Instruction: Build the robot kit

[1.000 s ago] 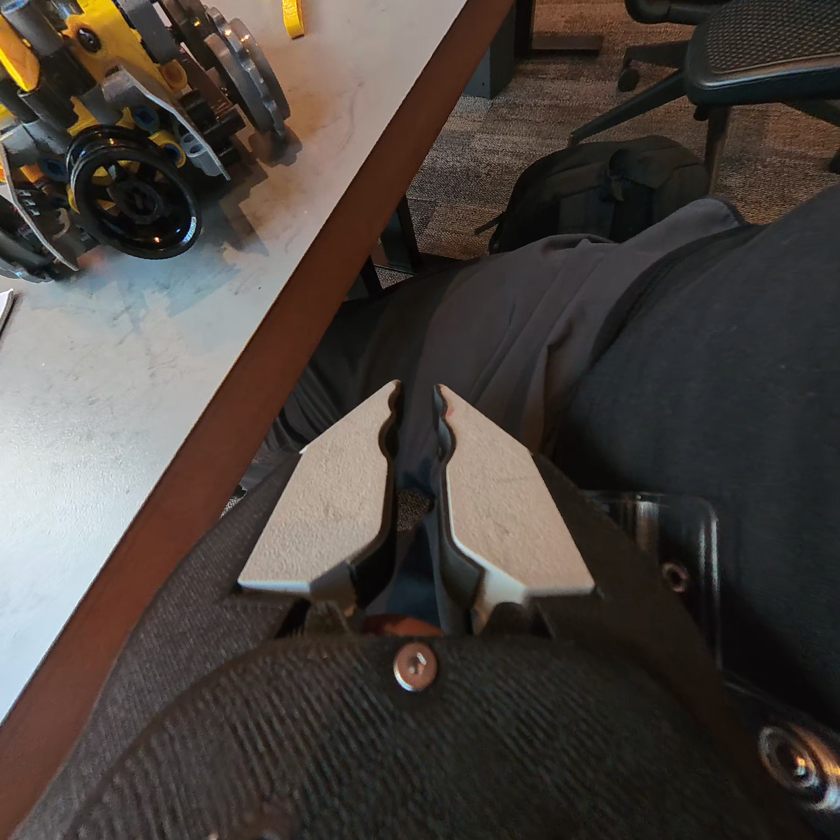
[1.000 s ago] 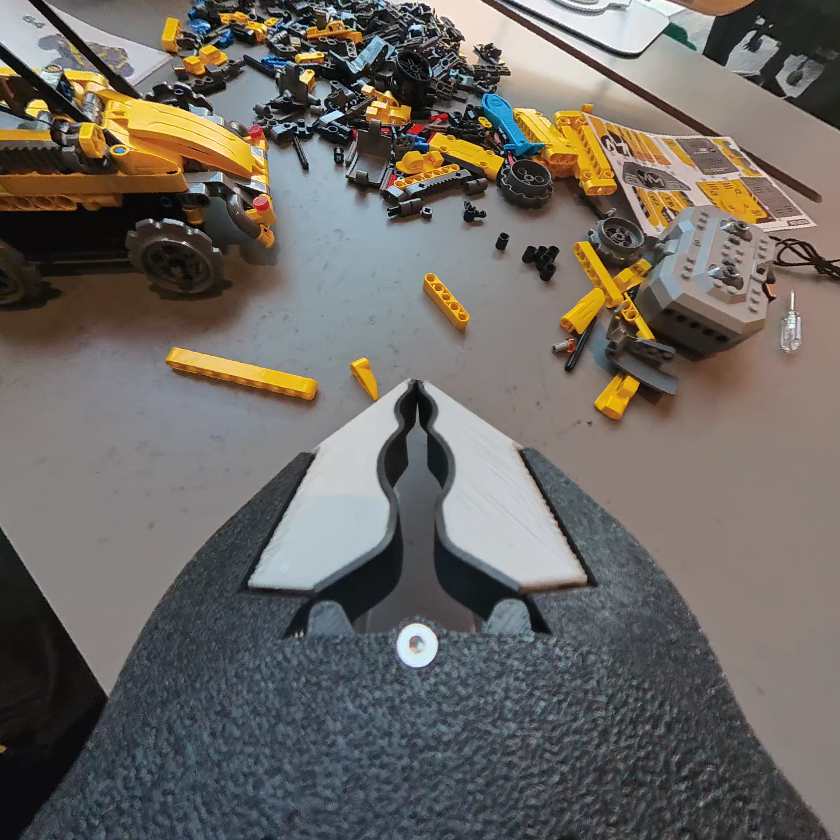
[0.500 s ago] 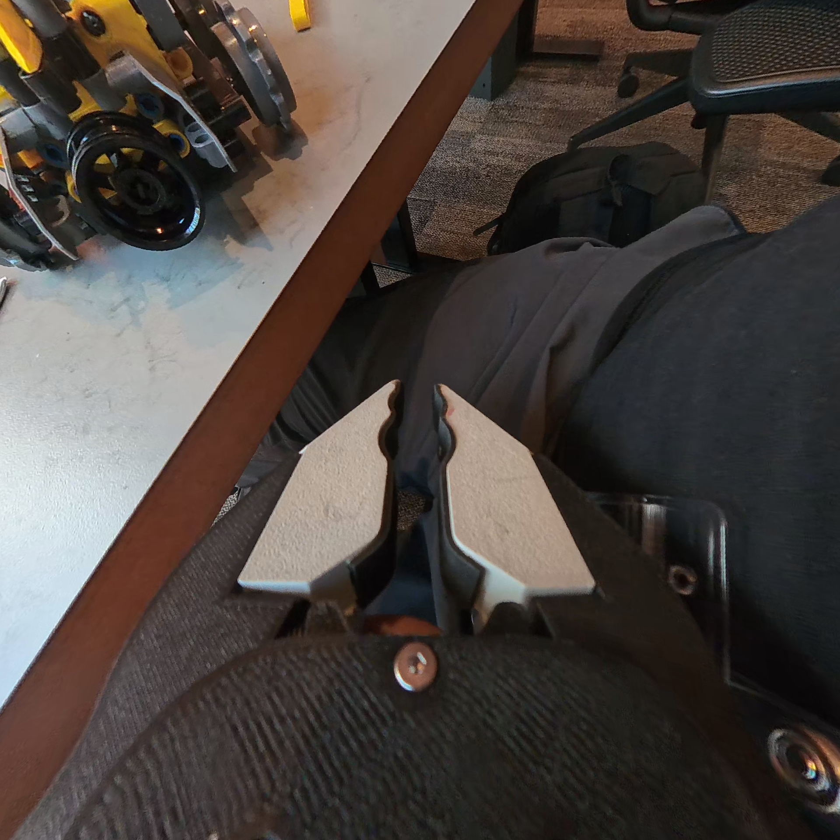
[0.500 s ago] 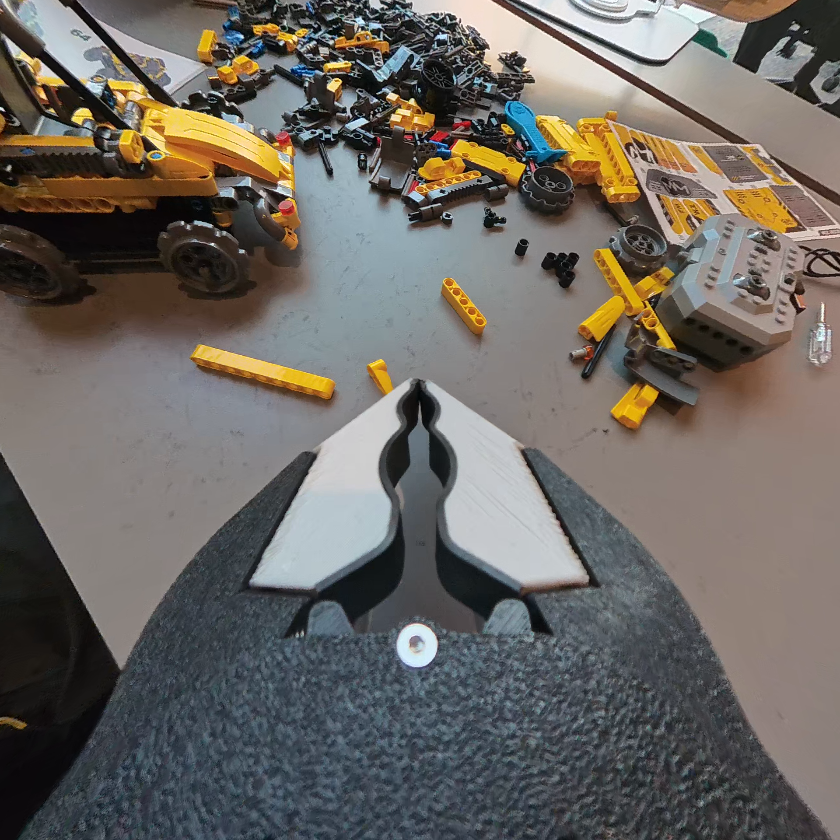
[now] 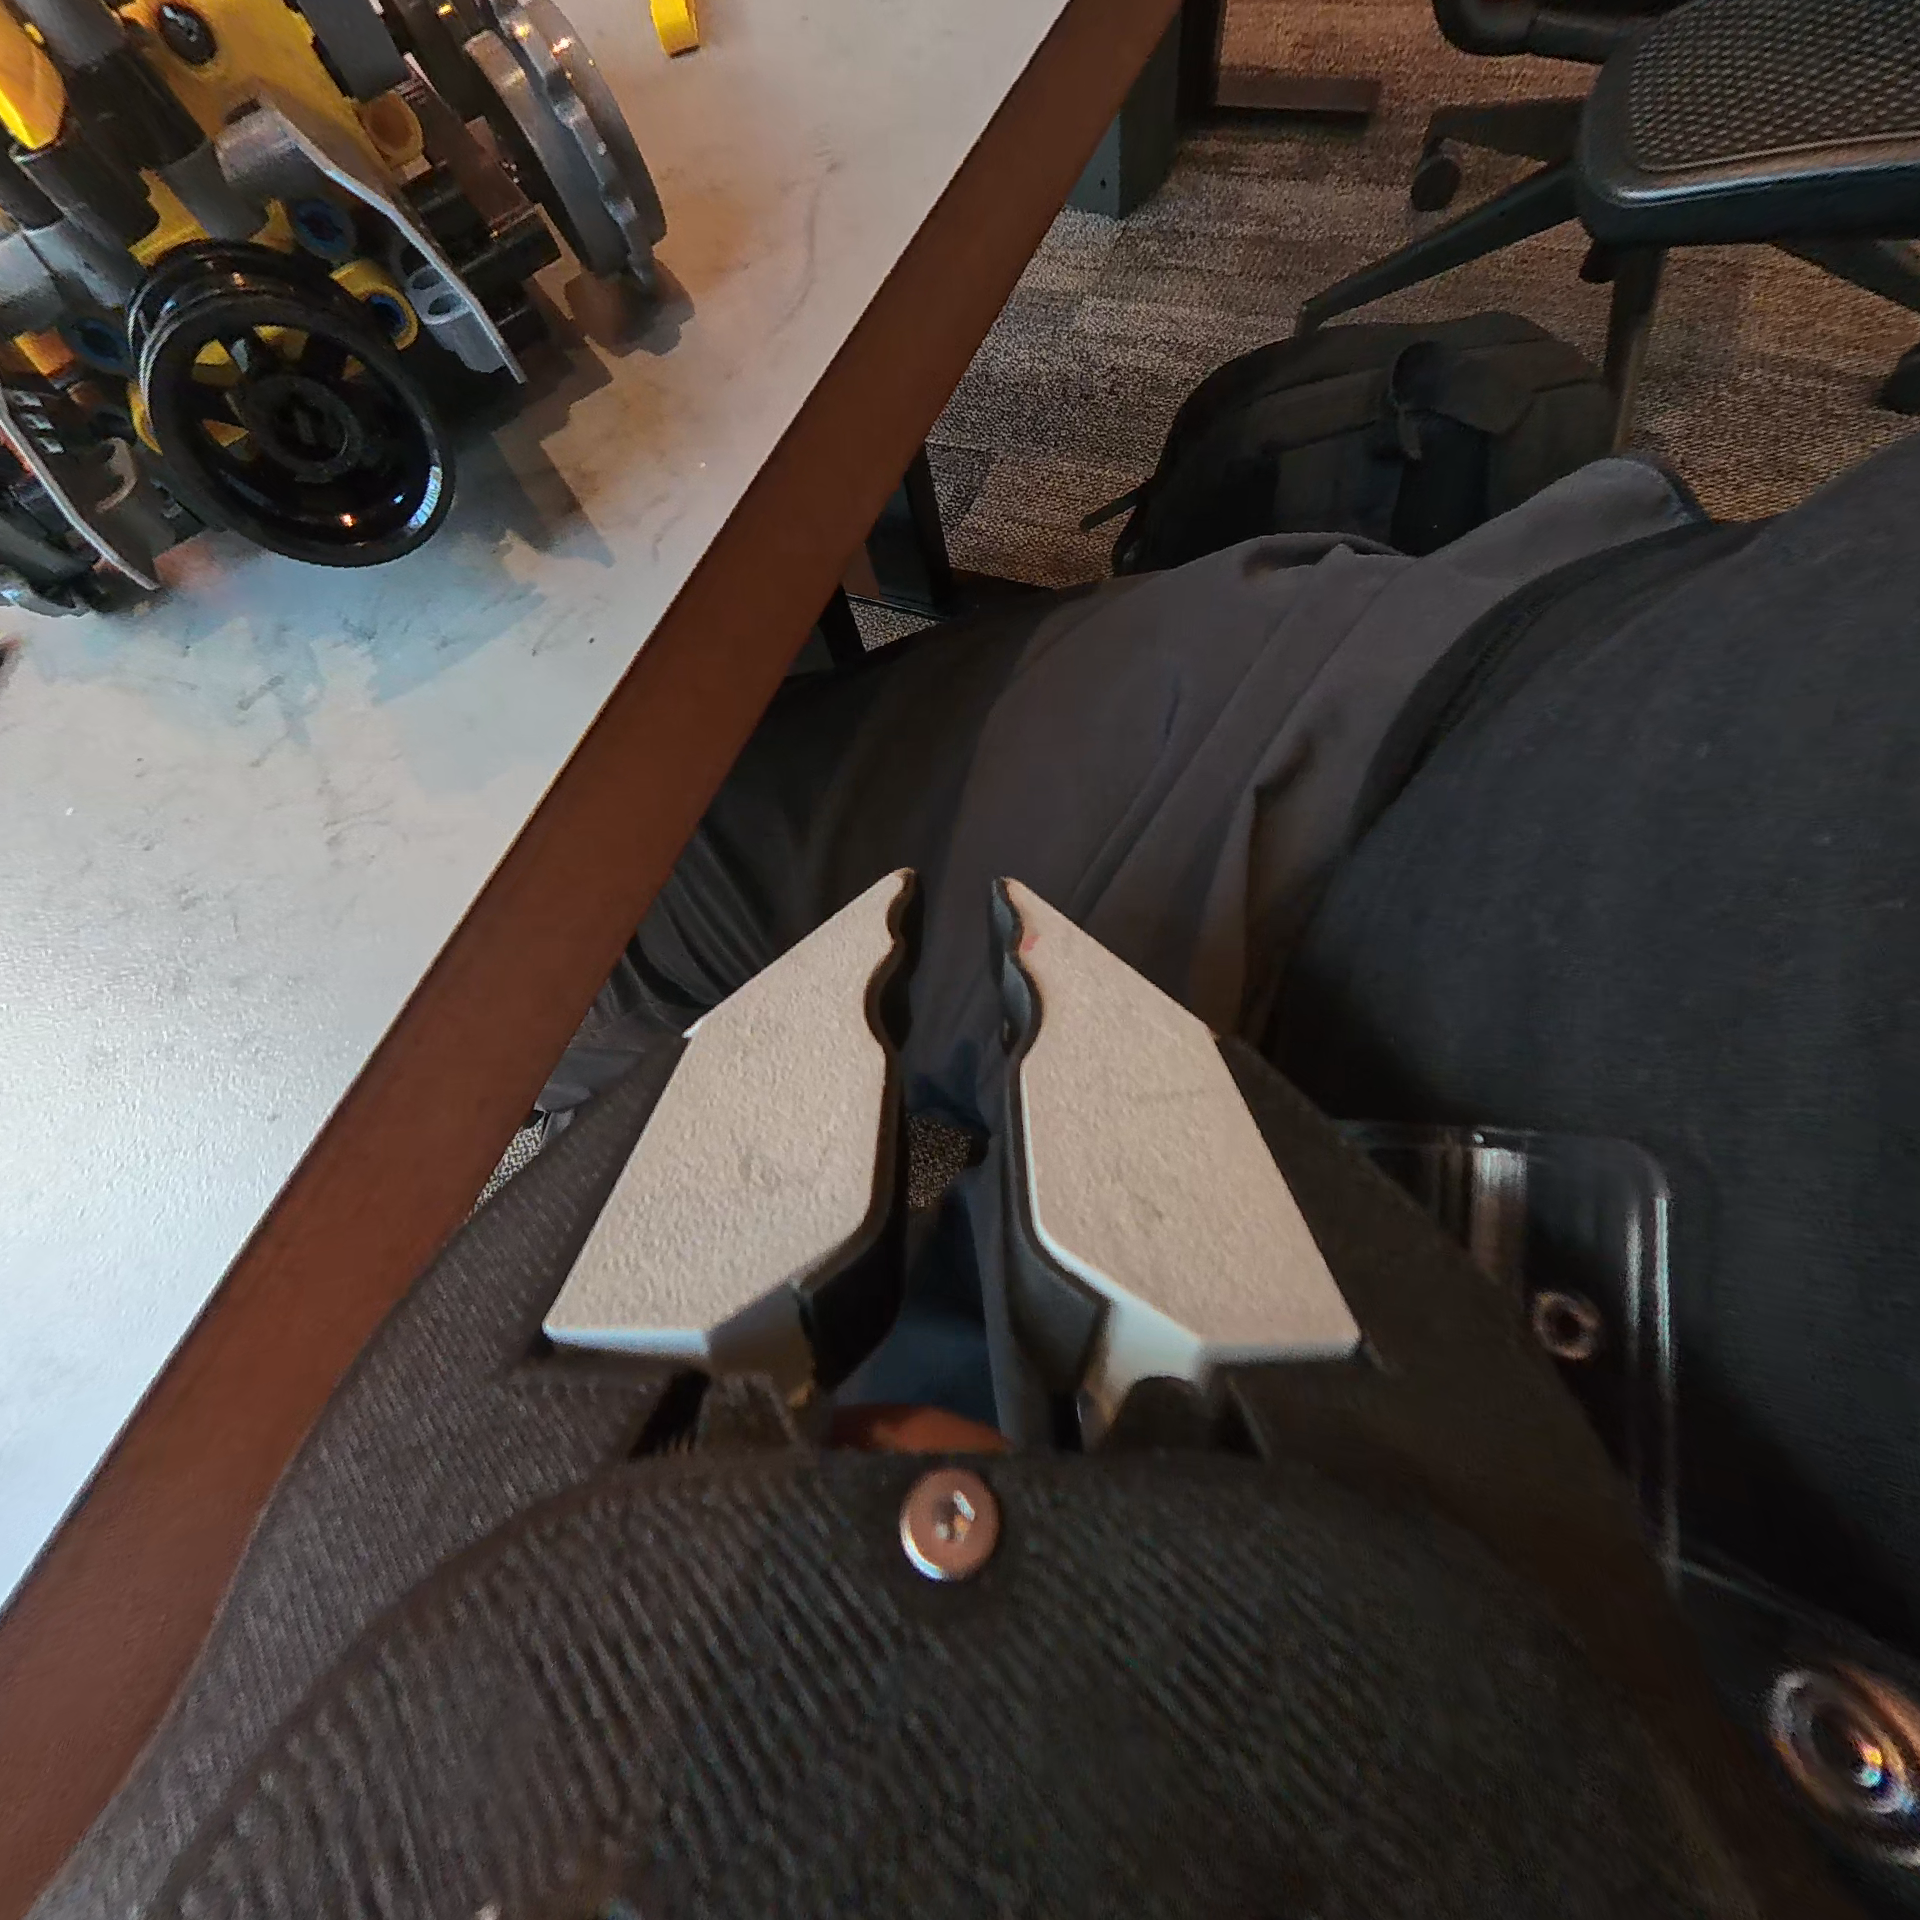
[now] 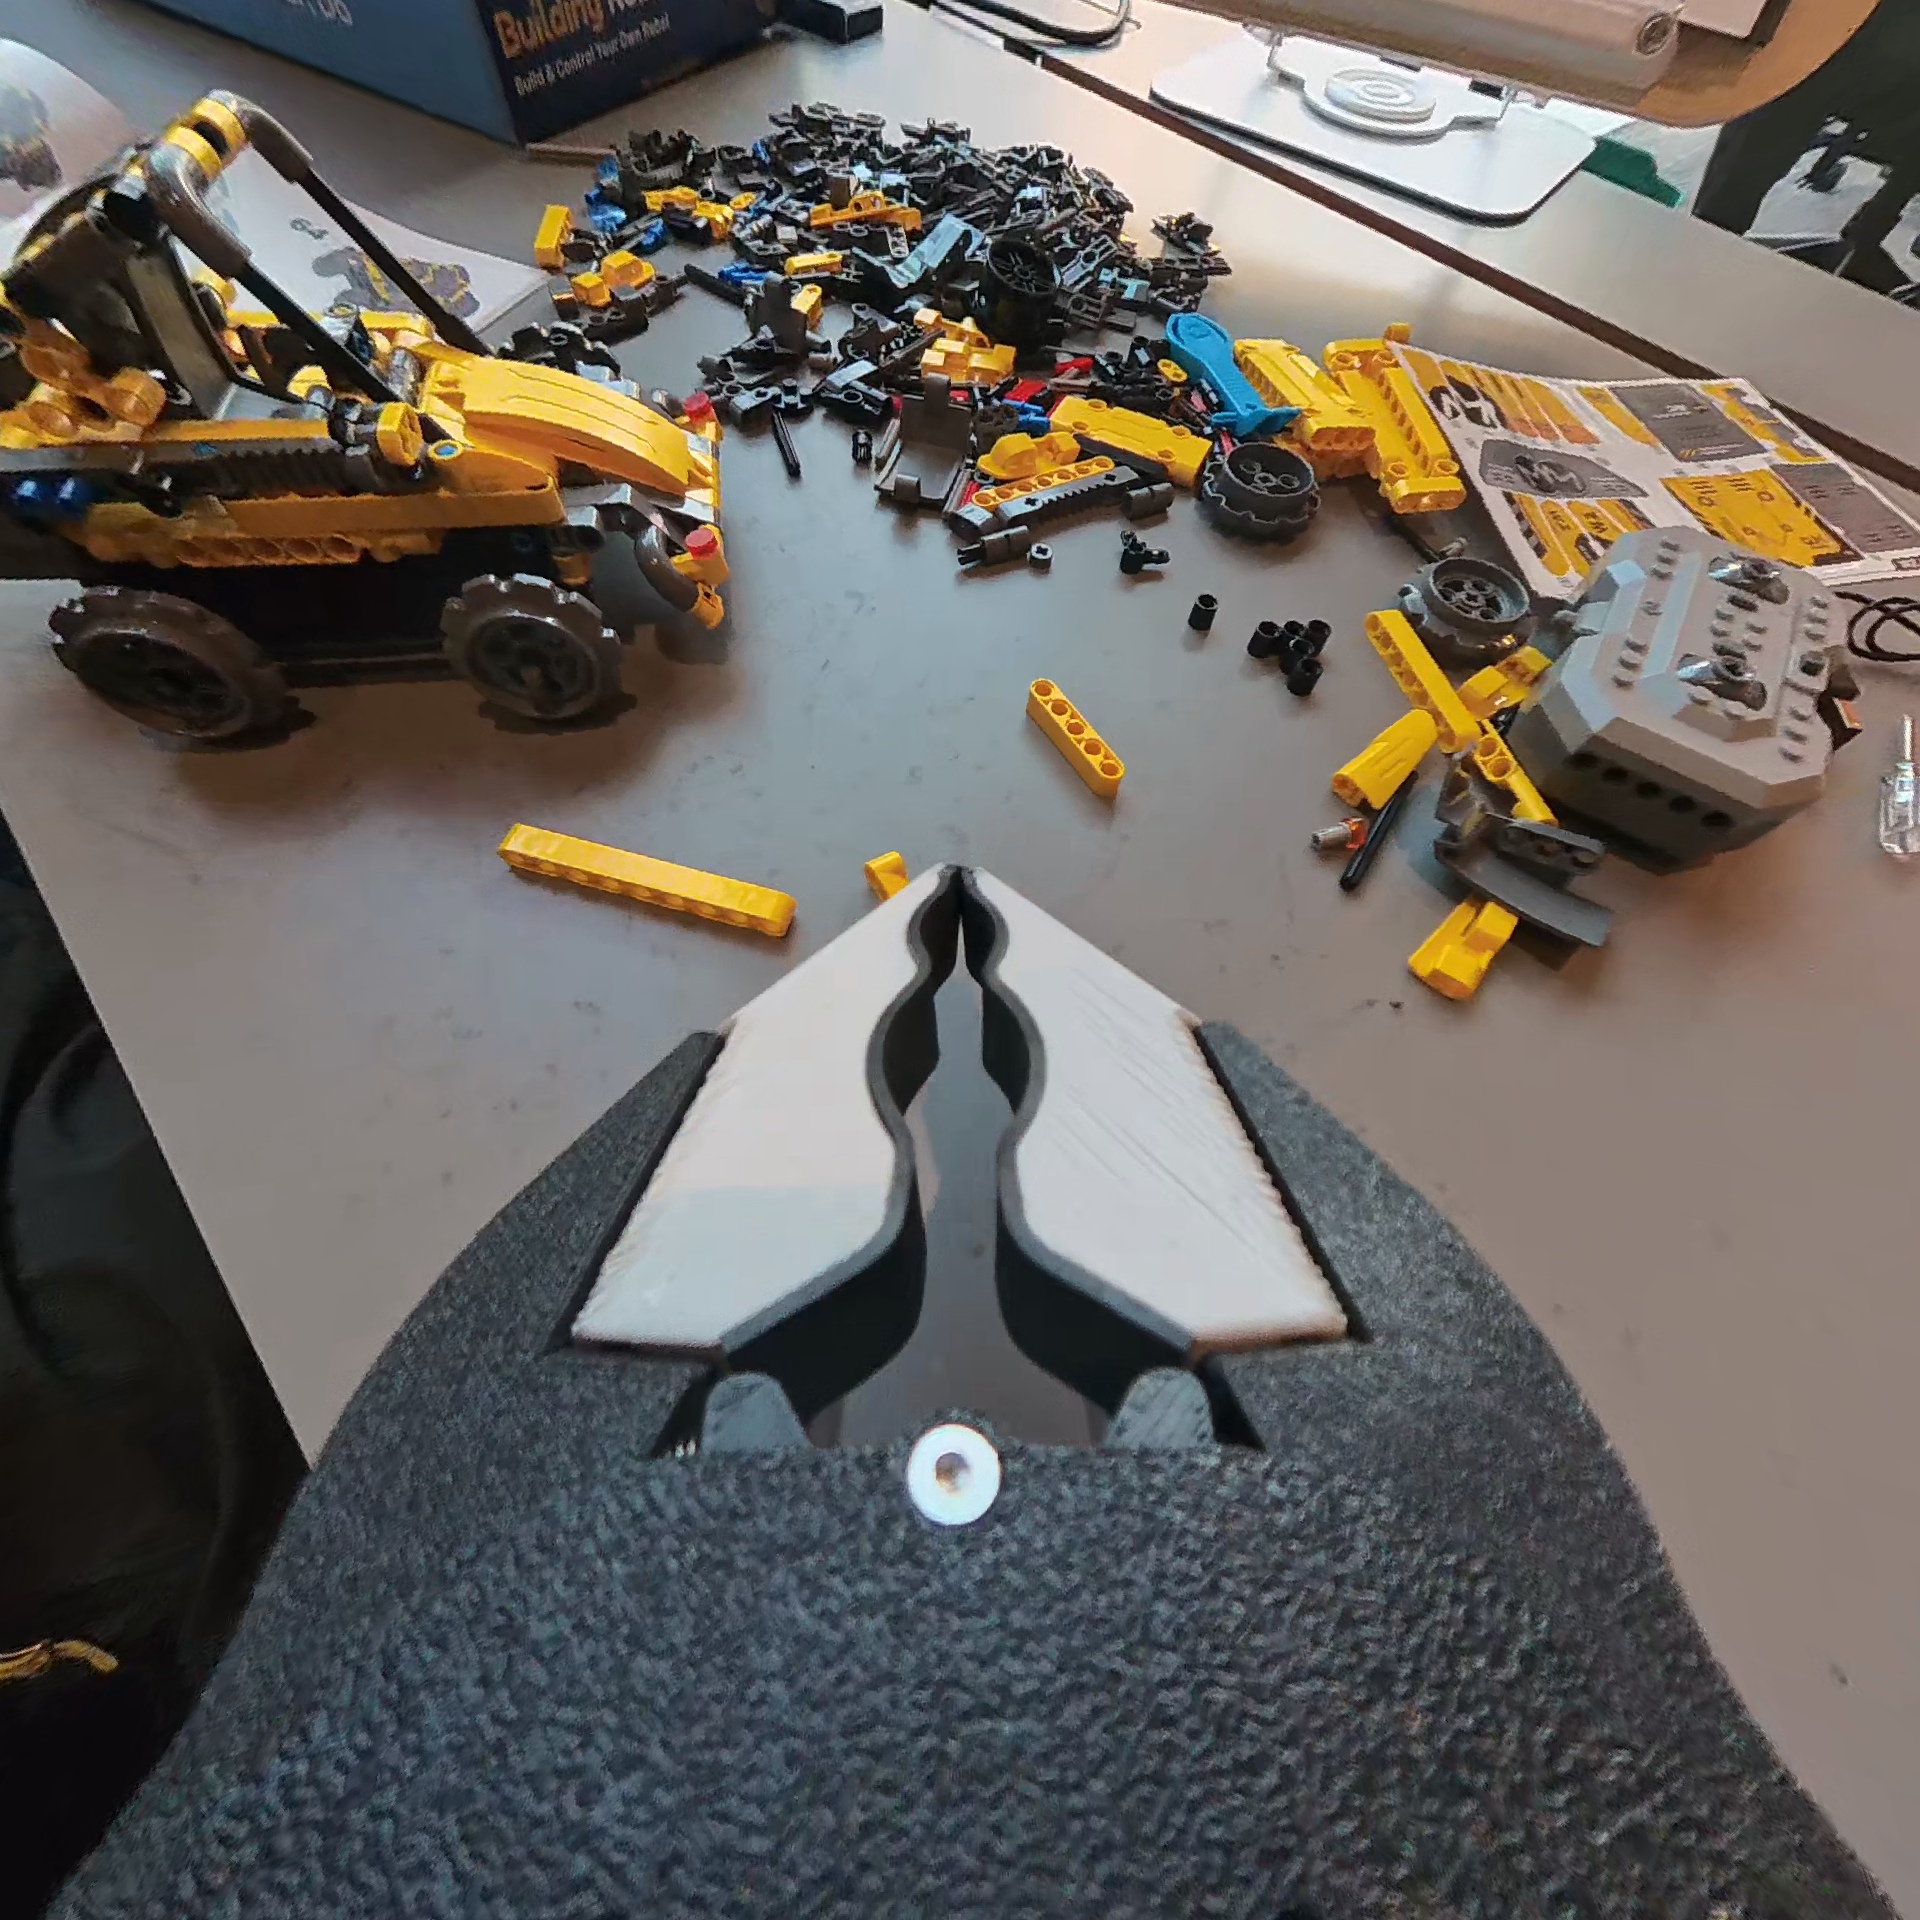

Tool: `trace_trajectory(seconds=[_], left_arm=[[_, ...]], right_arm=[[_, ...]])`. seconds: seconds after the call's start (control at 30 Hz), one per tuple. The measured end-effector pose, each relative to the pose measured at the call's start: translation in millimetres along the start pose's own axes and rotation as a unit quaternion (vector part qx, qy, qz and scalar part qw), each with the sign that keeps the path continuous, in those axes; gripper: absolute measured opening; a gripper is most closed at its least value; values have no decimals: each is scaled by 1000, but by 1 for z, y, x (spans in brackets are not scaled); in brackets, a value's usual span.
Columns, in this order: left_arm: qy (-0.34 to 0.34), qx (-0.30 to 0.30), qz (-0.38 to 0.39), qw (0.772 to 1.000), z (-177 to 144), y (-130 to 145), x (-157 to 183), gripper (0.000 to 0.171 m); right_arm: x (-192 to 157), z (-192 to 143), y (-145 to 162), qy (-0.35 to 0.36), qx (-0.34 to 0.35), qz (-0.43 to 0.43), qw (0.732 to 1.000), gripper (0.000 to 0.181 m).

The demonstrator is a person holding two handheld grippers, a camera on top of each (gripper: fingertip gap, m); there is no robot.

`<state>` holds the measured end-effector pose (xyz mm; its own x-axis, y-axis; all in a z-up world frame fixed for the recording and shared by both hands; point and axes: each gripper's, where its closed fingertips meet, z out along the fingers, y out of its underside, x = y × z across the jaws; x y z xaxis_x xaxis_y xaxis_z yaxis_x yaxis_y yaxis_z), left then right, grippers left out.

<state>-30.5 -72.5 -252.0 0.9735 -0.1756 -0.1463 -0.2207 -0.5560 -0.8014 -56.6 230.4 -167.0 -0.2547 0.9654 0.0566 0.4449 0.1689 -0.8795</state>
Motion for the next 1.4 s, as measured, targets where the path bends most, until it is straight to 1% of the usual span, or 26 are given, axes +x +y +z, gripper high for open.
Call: trace_trajectory(seconds=[0.07,0.13,0.27,0.53,0.8,0.9,1.1,1.17,1.23,1.4], left_arm=[[1,0,0,1000,0,0,0,9],[1,-1,0,1000,0,0,0,9],[1,0,1,1000,0,0,0,9],[1,-1,0,1000,0,1,0,9],[2,-3,0,1000,1,1,1,9],[2,-2,0,1000,1,1,1,9],[2,-3,0,1000,1,1,1,9],[3,-4,0,1000,2,1,1,9],[4,-5,1,1000,2,2,2,9],[4,-6,1,1000,3,2,3,9]], right_arm=[[0,1,1,-1,-3,-1,1000,0],[7,-1,-1,17,3,13,1000,0],[3,-6,-7,2,29,15,999,0],[3,-4,-5,3,22,12,1000,0],[3,-9,-10,16,43,-2,999,0],[-5,-9,-11,-8,45,-6,999,0],[1,-9,-12,6,48,5,999,0],[7,-10,-11,25,47,13,998,0],[6,-11,-13,26,54,6,998,0],[3,-1,-3,22,10,-5,1000,0]])
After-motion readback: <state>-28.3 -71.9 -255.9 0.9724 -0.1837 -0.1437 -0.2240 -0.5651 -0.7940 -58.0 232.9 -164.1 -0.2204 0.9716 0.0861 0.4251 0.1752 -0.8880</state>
